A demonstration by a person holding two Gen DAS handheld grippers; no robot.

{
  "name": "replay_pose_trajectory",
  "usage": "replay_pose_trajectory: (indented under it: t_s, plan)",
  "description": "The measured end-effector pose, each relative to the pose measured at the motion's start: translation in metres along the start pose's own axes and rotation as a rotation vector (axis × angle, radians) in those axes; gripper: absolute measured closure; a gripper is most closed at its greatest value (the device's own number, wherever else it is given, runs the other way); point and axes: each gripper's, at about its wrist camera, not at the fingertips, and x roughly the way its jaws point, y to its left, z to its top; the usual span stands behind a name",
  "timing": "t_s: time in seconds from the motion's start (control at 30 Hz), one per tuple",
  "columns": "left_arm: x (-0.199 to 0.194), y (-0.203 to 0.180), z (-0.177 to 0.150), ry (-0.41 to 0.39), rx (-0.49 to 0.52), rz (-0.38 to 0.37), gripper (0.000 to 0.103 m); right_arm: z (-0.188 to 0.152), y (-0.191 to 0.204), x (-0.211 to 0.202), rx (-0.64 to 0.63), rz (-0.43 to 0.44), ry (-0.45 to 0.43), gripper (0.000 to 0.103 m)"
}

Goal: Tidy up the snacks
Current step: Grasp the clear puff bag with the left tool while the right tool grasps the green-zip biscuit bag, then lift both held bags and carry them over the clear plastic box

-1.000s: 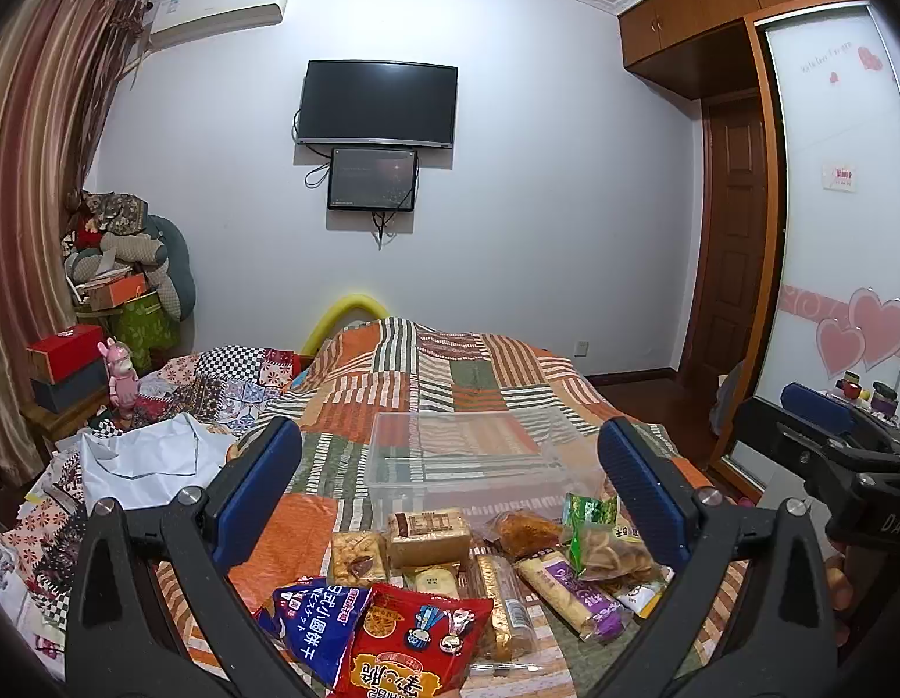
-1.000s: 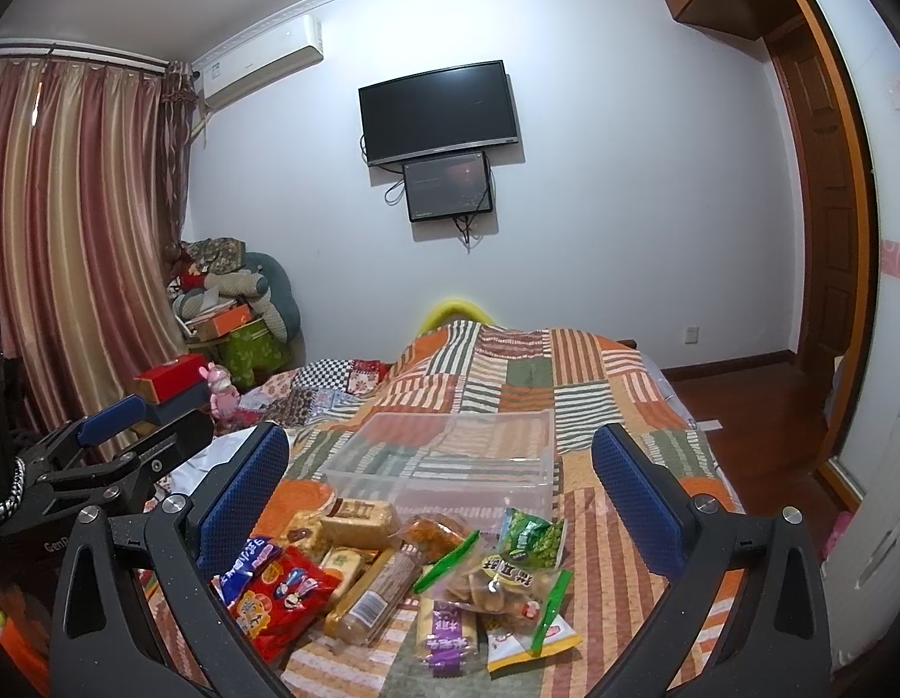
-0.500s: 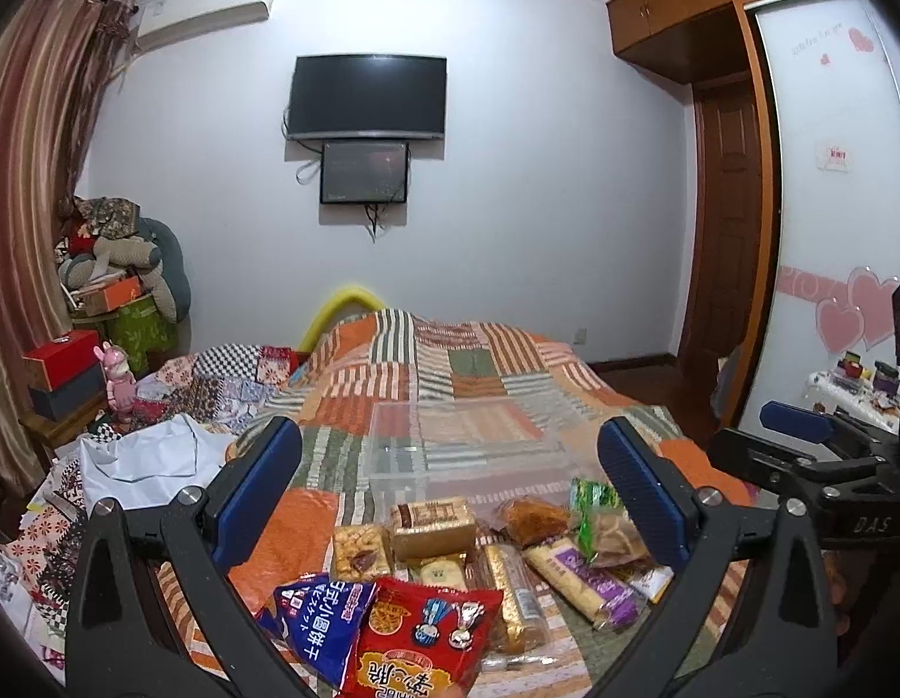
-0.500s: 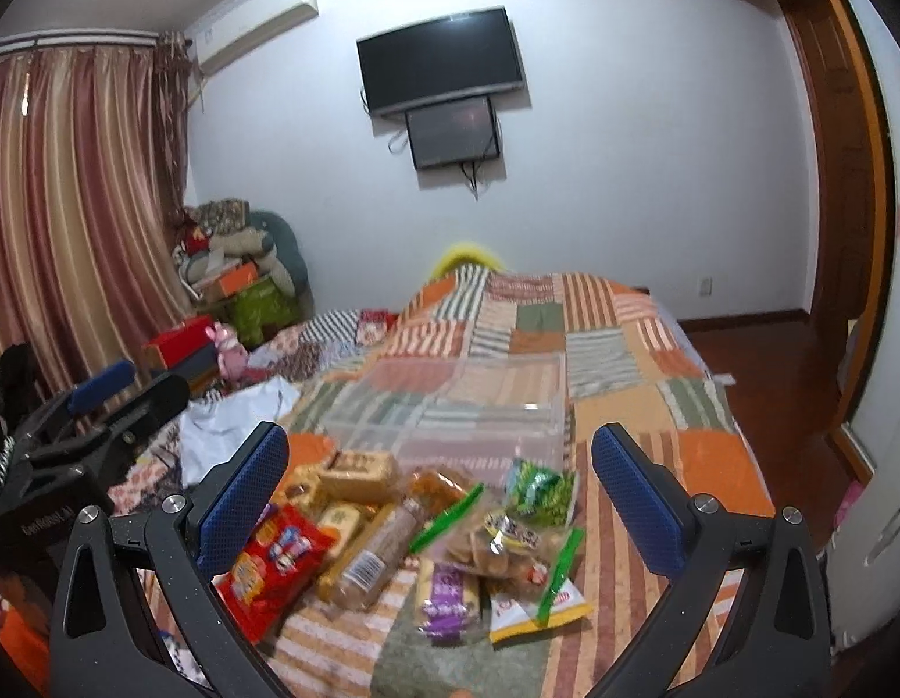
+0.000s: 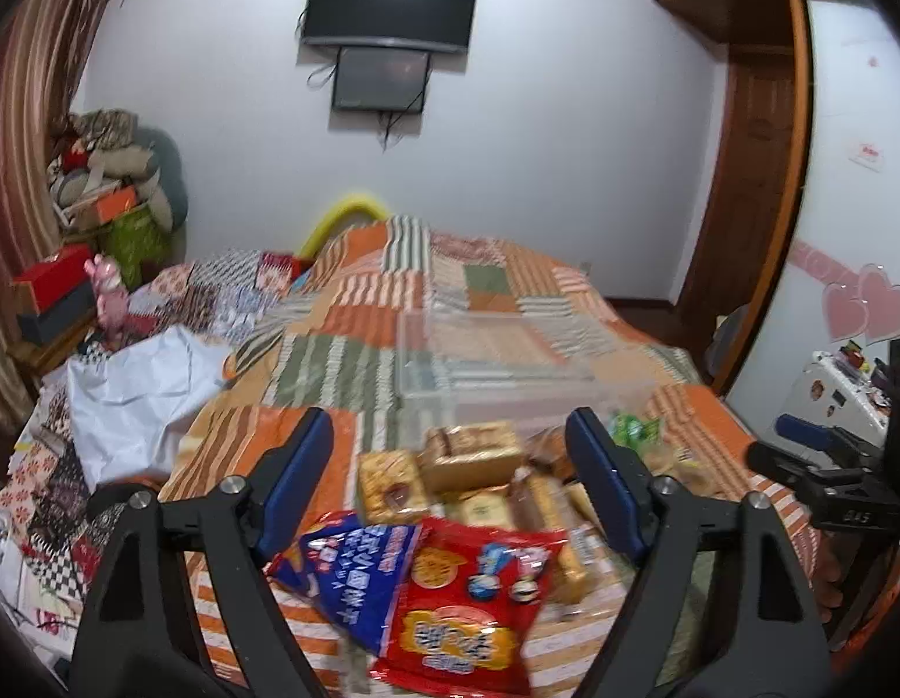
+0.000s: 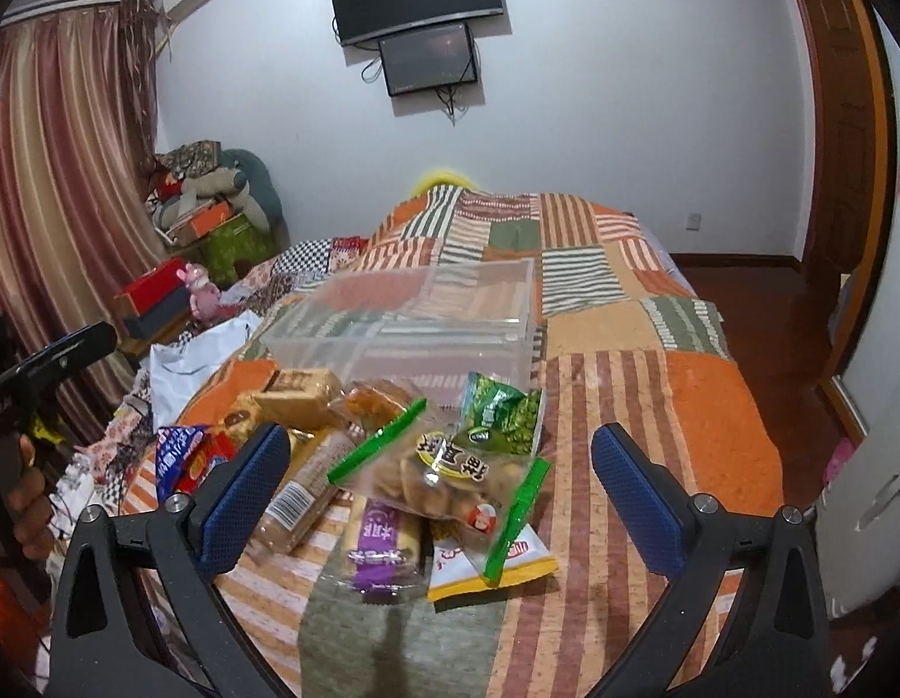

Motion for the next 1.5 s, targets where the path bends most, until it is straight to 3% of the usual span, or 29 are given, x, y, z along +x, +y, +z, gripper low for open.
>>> replay_pose_trajectory:
  t_s: [0.1, 0.37, 0.53, 0.9, 1.3, 1.5]
  plan:
    - [0.016, 0.010, -0.004, 0.069, -0.002, 0.034, 0.030, -0.003, 0.001, 0.005, -0.014, 0.005, 0.019, 0.004]
    - [0.068, 0.030, -0.016, 0.265, -0.057, 0.007, 0.046, -0.007, 0.001, 0.027, -0.030, 0.035, 0.080, 0.006]
    - [0.105, 0.039, -0.020, 0.359, -0.078, 0.030, 0.048, -0.011, -0.004, 0.041, -0.025, 0.052, 0.134, 0.006]
    - [0.156, 0.033, -0.022, 0.495, -0.033, 0.034, 0.048, -0.011, -0.006, 0.064, -0.041, 0.062, 0.208, 0.006]
    - [0.197, 0.044, -0.035, 0.626, -0.080, 0.035, 0.048, -0.013, -0.008, 0.079, -0.057, 0.074, 0.248, 0.004]
    - [0.201, 0.042, -0.036, 0.611, -0.066, 0.042, 0.054, -0.011, -0.011, 0.087, -0.036, 0.088, 0.264, 0.003]
